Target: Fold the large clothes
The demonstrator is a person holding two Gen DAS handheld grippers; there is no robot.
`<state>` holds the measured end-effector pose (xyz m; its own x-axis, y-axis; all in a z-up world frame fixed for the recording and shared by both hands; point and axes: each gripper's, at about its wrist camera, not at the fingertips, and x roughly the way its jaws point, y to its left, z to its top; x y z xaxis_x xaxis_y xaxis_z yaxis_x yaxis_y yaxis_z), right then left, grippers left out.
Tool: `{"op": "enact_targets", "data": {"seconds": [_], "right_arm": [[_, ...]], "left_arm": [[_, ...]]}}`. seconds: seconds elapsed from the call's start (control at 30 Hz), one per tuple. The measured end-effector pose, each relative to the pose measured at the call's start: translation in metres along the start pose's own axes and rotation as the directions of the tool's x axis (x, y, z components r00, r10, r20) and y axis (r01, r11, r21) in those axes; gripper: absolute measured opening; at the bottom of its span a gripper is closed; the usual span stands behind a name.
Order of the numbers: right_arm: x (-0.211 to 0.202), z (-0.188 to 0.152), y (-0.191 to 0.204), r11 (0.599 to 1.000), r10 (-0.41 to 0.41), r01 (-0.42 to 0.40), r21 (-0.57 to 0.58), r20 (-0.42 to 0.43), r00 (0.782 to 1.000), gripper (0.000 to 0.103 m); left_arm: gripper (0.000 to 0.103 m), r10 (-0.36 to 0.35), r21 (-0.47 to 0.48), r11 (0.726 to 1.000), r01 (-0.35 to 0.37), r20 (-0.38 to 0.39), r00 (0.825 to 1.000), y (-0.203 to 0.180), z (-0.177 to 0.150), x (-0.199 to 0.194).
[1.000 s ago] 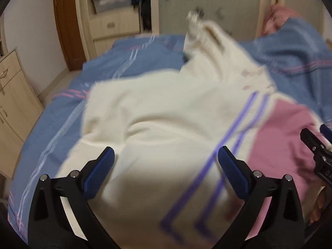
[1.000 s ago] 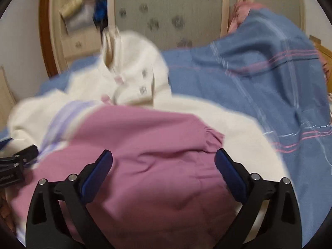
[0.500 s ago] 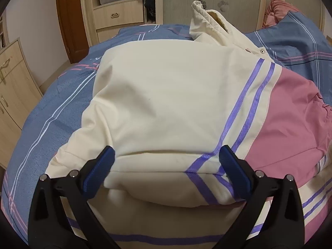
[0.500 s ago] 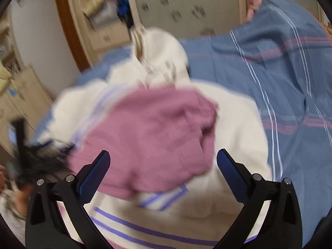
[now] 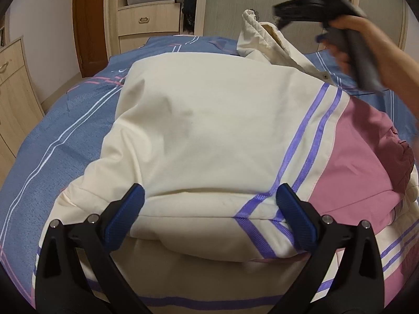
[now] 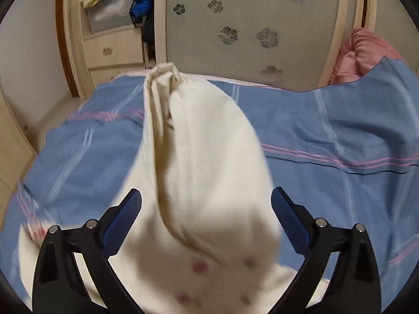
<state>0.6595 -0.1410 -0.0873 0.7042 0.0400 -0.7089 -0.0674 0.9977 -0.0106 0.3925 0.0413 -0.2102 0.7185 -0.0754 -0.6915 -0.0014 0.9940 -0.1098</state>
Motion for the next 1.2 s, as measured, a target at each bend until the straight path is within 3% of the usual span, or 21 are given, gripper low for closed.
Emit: {"op": "enact_targets", "data": {"seconds": [0.1, 0.13, 0.17, 0.2, 0.23, 0.3, 0.33, 0.4, 0.47, 0.53, 0.6, 0.63, 0.7, 0.73, 0.8, 0.83, 0.9, 0.97, 1.0, 1.07, 1.2], "right_arm": [[0.044, 0.01, 0.014, 0.997, -0.08, 0.079, -0.026, -0.073, 0.994, 0.099], [0.058, 0.01, 0.014, 0.995, -0.096, 0.094, -0.029, -0.105, 0.99, 0.091], [0.067, 0.007, 0.01, 0.995, -0.103, 0.1, -0.024, -0.138, 0.985, 0.079], [0.071, 0.006, 0.005, 0.998, -0.063, 0.064, 0.0, -0.162, 0.985, 0.04], [0.069, 0.008, 0.0, 0.999, -0.022, 0.029, 0.043, -0.161, 0.987, 0.014], [0.035, 0.007, -0.009, 0.994, -0.009, 0.017, 0.108, -0.07, 0.998, 0.007], [0.004, 0.005, -0.009, 0.996, -0.007, 0.006, 0.093, 0.015, 1.0, 0.007], [-0.062, -0.011, 0.004, 1.0, 0.022, -0.019, -0.018, 0.174, 0.984, 0.006], [-0.137, -0.048, 0.008, 0.988, 0.138, -0.113, -0.102, 0.288, 0.948, 0.006], [-0.203, -0.098, 0.002, 0.964, 0.261, -0.224, -0.143, 0.349, 0.9, 0.006], [-0.246, -0.153, -0.004, 0.936, 0.341, -0.282, -0.211, 0.343, 0.875, 0.007], [-0.262, -0.186, -0.008, 0.923, 0.362, -0.29, -0.254, 0.312, 0.878, 0.011], [-0.271, -0.243, -0.012, 0.922, 0.317, -0.247, -0.297, 0.218, 0.923, 0.02], [-0.268, -0.274, -0.015, 0.933, 0.231, -0.173, -0.315, 0.158, 0.96, 0.039], [-0.264, -0.321, -0.028, 0.943, 0.176, -0.151, -0.297, 0.058, 0.983, 0.078], [-0.269, -0.338, -0.04, 0.956, 0.18, -0.165, -0.242, 0.041, 0.983, 0.08], [-0.283, -0.354, -0.068, 0.969, 0.227, -0.224, -0.1, 0.017, 0.974, 0.08], [-0.299, -0.36, -0.094, 0.957, 0.288, -0.288, 0.031, 0.022, 0.958, 0.08], [-0.307, -0.361, -0.105, 0.96, 0.268, -0.268, 0.075, 0.018, 0.963, 0.081], [-0.323, -0.357, -0.118, 0.968, 0.204, -0.216, 0.13, 0.095, 0.974, 0.081], [-0.372, -0.317, -0.107, 0.944, 0.289, -0.322, 0.076, 0.283, 0.915, 0.071]], "left_arm": [[0.101, -0.018, -0.011, 1.0, 0.018, 0.007, 1.0, 0.003, 0.0, 0.0], [0.101, -0.022, -0.013, 1.0, 0.022, 0.007, 1.0, 0.003, 0.0, 0.0], [0.101, -0.025, -0.015, 1.0, 0.025, 0.009, 1.0, 0.004, 0.0, 0.0], [0.101, -0.026, -0.016, 1.0, 0.027, 0.01, 1.0, 0.004, 0.0, 0.0], [0.101, -0.027, -0.016, 0.999, 0.027, 0.01, 1.0, 0.004, 0.0, 0.0], [0.101, -0.025, -0.015, 1.0, 0.025, 0.009, 1.0, 0.004, 0.0, 0.001], [0.101, -0.024, -0.014, 1.0, 0.024, 0.008, 1.0, 0.005, 0.0, 0.001], [0.101, -0.022, -0.013, 1.0, 0.022, 0.003, 1.0, 0.005, 0.0, 0.002], [0.101, -0.023, -0.014, 1.0, 0.023, 0.001, 1.0, 0.005, 0.0, 0.003], [0.101, -0.027, -0.017, 0.999, 0.027, 0.002, 1.0, 0.006, 0.001, 0.002], [0.101, -0.036, -0.028, 0.999, 0.036, 0.008, 0.999, 0.008, 0.0, 0.0], [0.101, -0.041, -0.033, 0.999, 0.042, 0.012, 0.999, 0.01, 0.0, 0.0], [0.101, -0.051, -0.048, 0.998, 0.052, 0.017, 0.999, 0.013, -0.001, -0.003], [0.101, -0.053, -0.052, 0.997, 0.054, 0.02, 0.998, 0.014, -0.002, -0.004], [0.101, -0.053, -0.055, 0.997, 0.054, 0.022, 0.998, 0.015, -0.004, -0.007], [0.101, -0.052, -0.055, 0.997, 0.054, 0.025, 0.998, 0.016, -0.005, -0.009], [0.101, -0.043, -0.049, 0.998, 0.044, 0.025, 0.999, 0.015, -0.008, -0.01], [0.101, -0.039, -0.051, 0.998, 0.04, 0.027, 0.999, 0.015, -0.009, -0.011], [0.101, -0.041, -0.055, 0.998, 0.042, 0.03, 0.999, 0.016, -0.01, -0.012], [0.101, -0.048, -0.068, 0.996, 0.051, 0.04, 0.998, 0.018, -0.013, -0.014], [0.101, -0.045, -0.069, 0.996, 0.048, 0.042, 0.998, 0.017, -0.014, -0.013]]}}
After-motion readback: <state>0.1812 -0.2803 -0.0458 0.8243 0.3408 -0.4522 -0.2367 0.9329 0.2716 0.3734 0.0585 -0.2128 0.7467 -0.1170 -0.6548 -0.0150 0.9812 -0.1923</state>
